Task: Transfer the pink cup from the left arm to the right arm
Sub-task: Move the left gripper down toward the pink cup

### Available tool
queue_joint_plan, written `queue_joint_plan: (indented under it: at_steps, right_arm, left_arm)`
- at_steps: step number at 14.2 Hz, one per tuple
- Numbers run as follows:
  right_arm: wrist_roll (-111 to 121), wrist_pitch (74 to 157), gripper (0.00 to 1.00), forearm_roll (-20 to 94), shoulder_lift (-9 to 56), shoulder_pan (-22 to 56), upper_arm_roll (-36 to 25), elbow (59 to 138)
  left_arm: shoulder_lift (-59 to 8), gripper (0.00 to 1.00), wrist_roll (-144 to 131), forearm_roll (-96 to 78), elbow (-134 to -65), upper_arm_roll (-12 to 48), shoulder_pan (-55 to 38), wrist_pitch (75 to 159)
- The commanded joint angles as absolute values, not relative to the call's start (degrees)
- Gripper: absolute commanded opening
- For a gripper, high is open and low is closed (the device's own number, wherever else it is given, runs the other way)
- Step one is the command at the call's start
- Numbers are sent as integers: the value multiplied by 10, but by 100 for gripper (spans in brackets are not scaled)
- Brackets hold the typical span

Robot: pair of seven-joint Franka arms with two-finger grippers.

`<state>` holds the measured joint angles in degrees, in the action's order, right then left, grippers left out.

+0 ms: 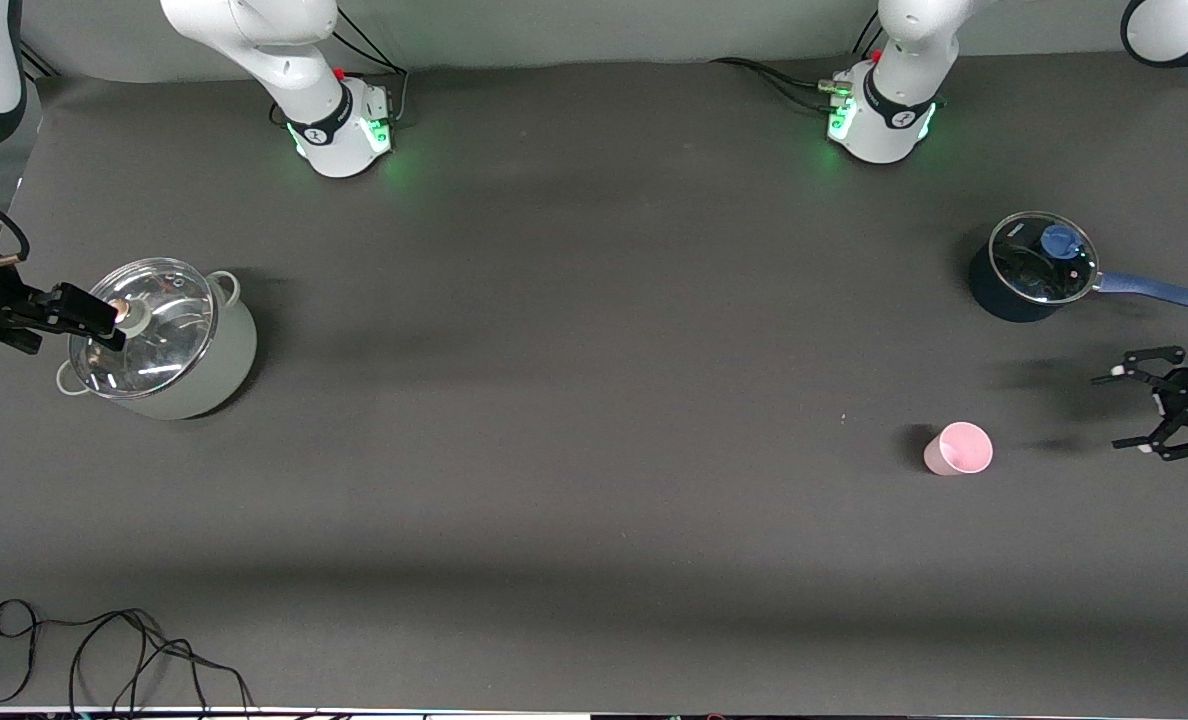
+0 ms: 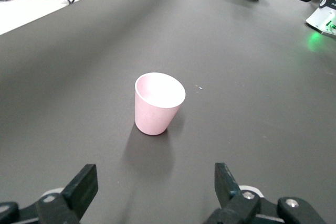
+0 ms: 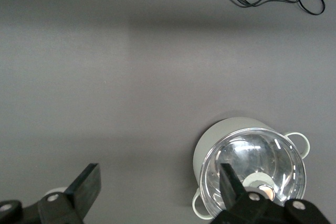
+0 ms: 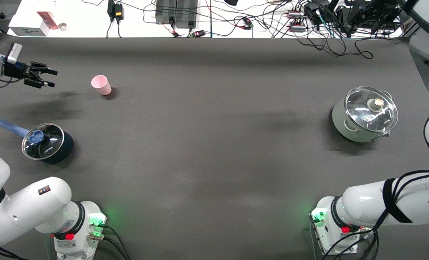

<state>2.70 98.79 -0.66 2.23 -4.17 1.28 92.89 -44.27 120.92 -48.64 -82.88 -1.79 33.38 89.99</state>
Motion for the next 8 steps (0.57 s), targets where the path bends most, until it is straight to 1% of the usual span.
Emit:
queue_joint_plan:
  at_steps: [1, 4, 8]
  right_arm:
    - [15, 979, 100, -7, 25, -39, 11, 919]
    - [15, 979, 100, -7, 25, -39, 11, 919]
    - [16, 979, 100, -7, 25, -40, 11, 919]
  left_arm:
    - [-467, 99, 1303, -544, -853, -12, 337, 905]
    - [-484, 99, 1384, -592, -896, -12, 336, 939]
    - [-501, 99, 1453, -641, -929, -12, 330, 964]
